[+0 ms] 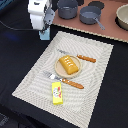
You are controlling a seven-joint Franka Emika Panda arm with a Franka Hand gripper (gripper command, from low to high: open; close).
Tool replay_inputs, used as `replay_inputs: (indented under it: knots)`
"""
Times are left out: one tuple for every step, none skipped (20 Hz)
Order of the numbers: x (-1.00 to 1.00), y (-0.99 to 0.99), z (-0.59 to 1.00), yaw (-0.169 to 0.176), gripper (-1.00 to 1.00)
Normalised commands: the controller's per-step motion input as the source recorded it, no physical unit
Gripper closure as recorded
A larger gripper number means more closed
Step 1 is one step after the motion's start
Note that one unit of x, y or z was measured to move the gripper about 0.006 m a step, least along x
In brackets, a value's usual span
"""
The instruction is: Place the bread, butter, and milk from the table onto the serving area.
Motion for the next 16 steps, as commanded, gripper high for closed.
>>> replay_inputs:
  knots:
    - [-0.07,0.0,-0.31,0.0,-1.0]
    - [-0.06,0.0,-0.3,0.0,-1.0]
    - [-0.11,0.0,-0.31,0.0,-1.0]
    - [-0.12,0.0,-0.31,0.0,-1.0]
    - [-0.11,0.0,-0.3,0.0,1.0]
    - [-0.11,0.0,-0.29,0.0,1.0]
    - [-0.1,0.0,-0.27,0.0,1.0]
    - [-0.1,0.0,-0.27,0.0,1.0]
    - [-0.08,0.0,-0.26,0.0,1.0]
    - [-0.07,0.0,-0.24,0.0,1.0]
    - [-0.09,0.0,-0.25,0.0,1.0]
    - [-0.07,0.0,-0.22,0.0,1.0]
    - [-0.06,0.0,-0.22,0.0,1.0]
    - [-0.05,0.0,-0.2,0.001,1.0]
    - [0.0,0.01,-0.12,0.005,1.0]
    - [0.03,0.11,0.07,0.007,1.0]
